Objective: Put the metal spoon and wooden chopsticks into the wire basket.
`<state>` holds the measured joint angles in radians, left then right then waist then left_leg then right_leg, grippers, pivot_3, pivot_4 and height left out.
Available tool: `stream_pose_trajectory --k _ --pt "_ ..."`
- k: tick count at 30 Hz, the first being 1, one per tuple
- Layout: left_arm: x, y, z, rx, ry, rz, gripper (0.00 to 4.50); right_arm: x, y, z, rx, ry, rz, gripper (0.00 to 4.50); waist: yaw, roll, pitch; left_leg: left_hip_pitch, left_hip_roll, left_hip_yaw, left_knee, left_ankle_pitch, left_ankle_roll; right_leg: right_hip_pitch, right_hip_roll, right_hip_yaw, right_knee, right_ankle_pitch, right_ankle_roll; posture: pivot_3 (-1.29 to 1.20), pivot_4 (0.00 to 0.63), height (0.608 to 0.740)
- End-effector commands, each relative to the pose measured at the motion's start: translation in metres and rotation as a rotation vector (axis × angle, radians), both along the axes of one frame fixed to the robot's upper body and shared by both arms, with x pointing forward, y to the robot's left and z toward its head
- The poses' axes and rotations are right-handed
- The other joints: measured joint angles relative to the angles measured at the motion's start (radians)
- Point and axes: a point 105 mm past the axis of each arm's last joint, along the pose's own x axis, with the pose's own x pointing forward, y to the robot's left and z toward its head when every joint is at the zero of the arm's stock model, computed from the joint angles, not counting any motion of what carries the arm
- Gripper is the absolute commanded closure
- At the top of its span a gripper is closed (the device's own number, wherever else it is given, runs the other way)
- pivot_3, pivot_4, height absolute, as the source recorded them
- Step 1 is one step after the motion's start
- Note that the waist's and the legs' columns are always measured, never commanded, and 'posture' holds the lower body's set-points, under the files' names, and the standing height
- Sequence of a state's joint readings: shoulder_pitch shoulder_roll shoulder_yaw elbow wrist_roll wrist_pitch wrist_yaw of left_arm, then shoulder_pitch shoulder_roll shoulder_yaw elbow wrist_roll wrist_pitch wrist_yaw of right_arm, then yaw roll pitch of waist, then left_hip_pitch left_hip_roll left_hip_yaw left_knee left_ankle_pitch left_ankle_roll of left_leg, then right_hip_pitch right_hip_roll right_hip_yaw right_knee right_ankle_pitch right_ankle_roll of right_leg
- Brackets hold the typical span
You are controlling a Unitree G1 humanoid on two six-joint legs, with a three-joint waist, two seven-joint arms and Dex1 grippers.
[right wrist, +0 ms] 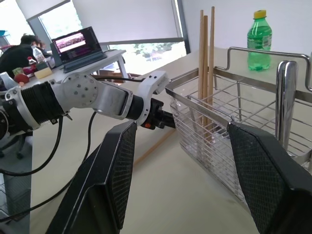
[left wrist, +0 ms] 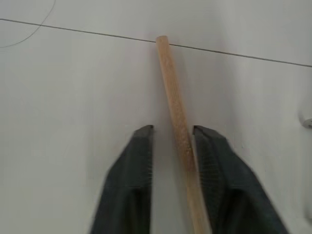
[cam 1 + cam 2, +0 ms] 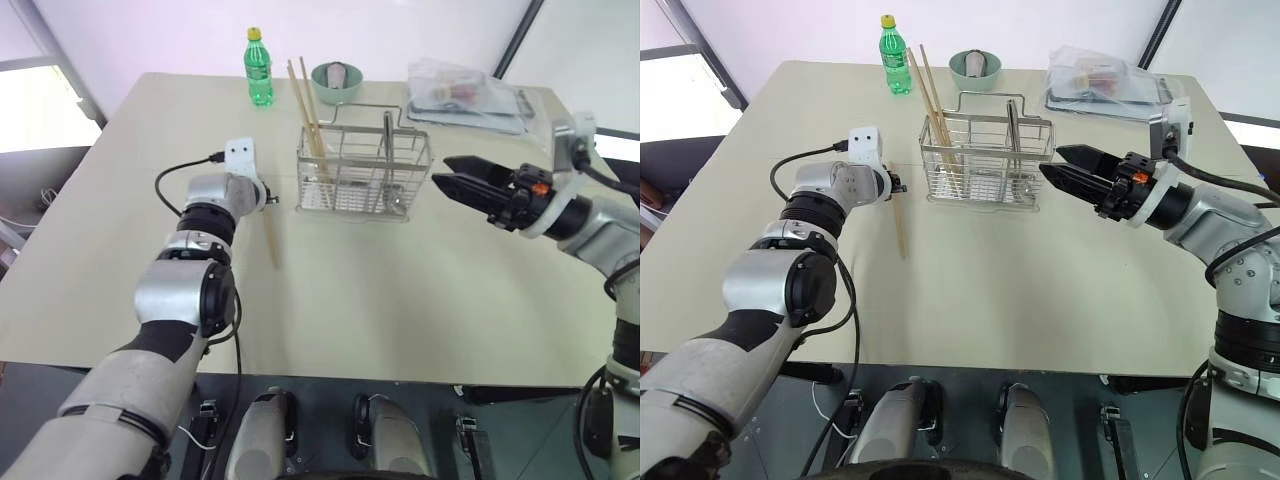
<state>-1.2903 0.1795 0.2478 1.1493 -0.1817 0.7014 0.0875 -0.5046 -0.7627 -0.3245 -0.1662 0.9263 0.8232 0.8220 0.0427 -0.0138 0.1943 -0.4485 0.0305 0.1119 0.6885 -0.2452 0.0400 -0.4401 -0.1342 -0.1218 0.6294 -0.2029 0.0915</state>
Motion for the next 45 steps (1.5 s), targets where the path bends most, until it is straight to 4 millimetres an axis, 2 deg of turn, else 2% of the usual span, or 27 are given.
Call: stream_pose_trajectory --k 1,3,6,9,11,13,16,18,20,23,27,33,37,43,45 --pt "0.001 -0.008 0.005 -0.004 -0.008 -0.013 4.47 -0.006 -0.001 0.013 0.010 -0.067 -0.002 1.46 -0.001 0.000 0.000 0.000 0.000 0.000 0.000 0.000 0.000 0.000 0.000 0.000 0.000 0.000 0.000 0.00 0.150 0.707" --pt "0.006 0.000 0.014 0.014 -0.056 0.022 4.47 -0.005 -0.001 0.013 0.010 -0.067 -0.003 1.46 -0.003 0.000 0.000 0.000 0.000 0.000 0.000 0.000 0.000 0.000 0.000 0.000 0.000 0.000 0.000 0.00 0.150 0.707" --pt "0.015 0.026 0.043 0.045 -0.206 0.130 4.47 -0.004 -0.001 0.014 0.010 -0.070 -0.002 1.46 -0.006 -0.001 0.000 0.000 0.000 0.000 0.000 0.000 0.000 -0.001 0.000 0.000 0.000 0.000 0.000 0.00 0.150 0.707" --pt "0.022 0.052 0.094 0.045 -0.442 0.250 4.47 -0.004 -0.002 0.015 0.008 -0.068 -0.002 1.46 -0.013 0.000 0.000 -0.002 0.001 0.001 0.000 0.000 0.000 -0.003 0.001 0.000 0.000 0.000 0.000 0.00 0.150 0.707" --pt "0.020 0.064 0.142 -0.008 -0.646 0.302 4.47 -0.004 -0.003 0.014 0.000 -0.062 -0.002 1.46 -0.014 -0.001 0.000 -0.002 0.001 0.001 -0.001 0.000 0.000 -0.003 0.001 0.000 0.000 0.000 0.000 0.00 0.150 0.707" --pt "0.010 0.071 0.193 -0.050 -0.868 0.325 4.47 -0.005 -0.003 0.016 -0.004 -0.058 0.002 1.46 -0.013 -0.001 0.001 -0.003 0.001 0.001 -0.001 0.000 0.000 -0.003 0.000 0.000 0.000 0.000 0.000 0.00 0.150 0.707" --pt "-0.009 0.066 0.249 -0.254 -1.097 0.279 4.47 -0.005 -0.004 0.019 -0.012 -0.056 0.002 1.46 -0.002 -0.001 0.001 -0.005 0.001 0.001 0.000 0.000 0.000 -0.004 0.000 0.000 -0.001 0.000 0.000 0.00 0.150 0.707" --pt "-0.022 0.047 0.281 -0.378 -1.208 0.148 4.47 -0.005 -0.004 0.022 -0.014 -0.056 0.002 1.46 -0.002 -0.001 0.001 -0.006 0.001 0.001 0.002 0.000 0.000 -0.004 0.000 -0.001 -0.001 0.000 0.000 0.00 0.150 0.707" --pt "-0.035 0.022 0.299 -0.473 -1.261 -0.008 4.47 -0.006 -0.004 0.023 -0.016 -0.055 0.003 1.46 -0.001 -0.001 0.001 -0.007 0.000 0.001 0.004 0.000 0.000 -0.003 -0.001 -0.001 -0.001 0.000 0.000 0.00 0.150 0.707" --pt "-0.045 -0.006 0.299 -0.534 -1.260 -0.176 4.47 -0.009 -0.004 0.022 -0.021 -0.052 0.004 1.46 -0.004 -0.001 0.001 -0.009 0.001 0.000 0.008 -0.002 0.003 -0.002 0.000 -0.001 -0.001 0.000 0.000 0.00 0.150 0.707" --pt "-0.044 -0.032 0.271 -0.489 -1.205 -0.313 4.47 -0.011 -0.004 0.019 -0.017 -0.044 -0.007 1.46 -0.008 0.000 0.000 -0.009 0.001 0.000 0.010 -0.003 0.006 -0.003 0.001 -0.001 0.000 0.001 0.001 0.00 0.150 0.707" --pt "-0.035 -0.056 0.231 -0.384 -1.141 -0.376 4.47 -0.017 -0.007 0.018 -0.013 -0.045 -0.035 1.46 -0.005 0.000 0.000 -0.010 0.001 0.000 0.010 -0.003 0.006 -0.004 0.002 -0.001 0.000 0.001 0.001 0.00 0.150 0.707" --pt "-0.032 -0.063 0.214 -0.344 -1.143 -0.351 4.47 -0.019 -0.007 0.018 -0.010 -0.046 -0.048 1.46 -0.002 0.000 0.000 -0.011 0.001 -0.001 0.011 -0.003 0.006 -0.003 0.001 -0.001 0.000 0.001 0.001 0.00 0.150 0.707" --pt "-0.028 -0.064 0.208 -0.315 -1.148 -0.322 4.47 -0.022 -0.007 0.017 -0.003 -0.043 -0.058 1.46 -0.005 0.000 0.000 -0.011 0.001 -0.001 0.010 -0.004 0.007 -0.004 0.001 -0.002 0.000 0.001 0.001 0.00 0.150 0.707" --pt "-0.029 -0.068 0.199 -0.273 -1.151 -0.333 4.47 -0.021 -0.008 0.018 0.001 -0.043 -0.064 1.46 -0.004 0.000 0.000 -0.011 0.001 -0.001 0.010 -0.004 0.007 -0.004 0.001 -0.001 0.000 0.001 0.001 0.00 0.150 0.707"
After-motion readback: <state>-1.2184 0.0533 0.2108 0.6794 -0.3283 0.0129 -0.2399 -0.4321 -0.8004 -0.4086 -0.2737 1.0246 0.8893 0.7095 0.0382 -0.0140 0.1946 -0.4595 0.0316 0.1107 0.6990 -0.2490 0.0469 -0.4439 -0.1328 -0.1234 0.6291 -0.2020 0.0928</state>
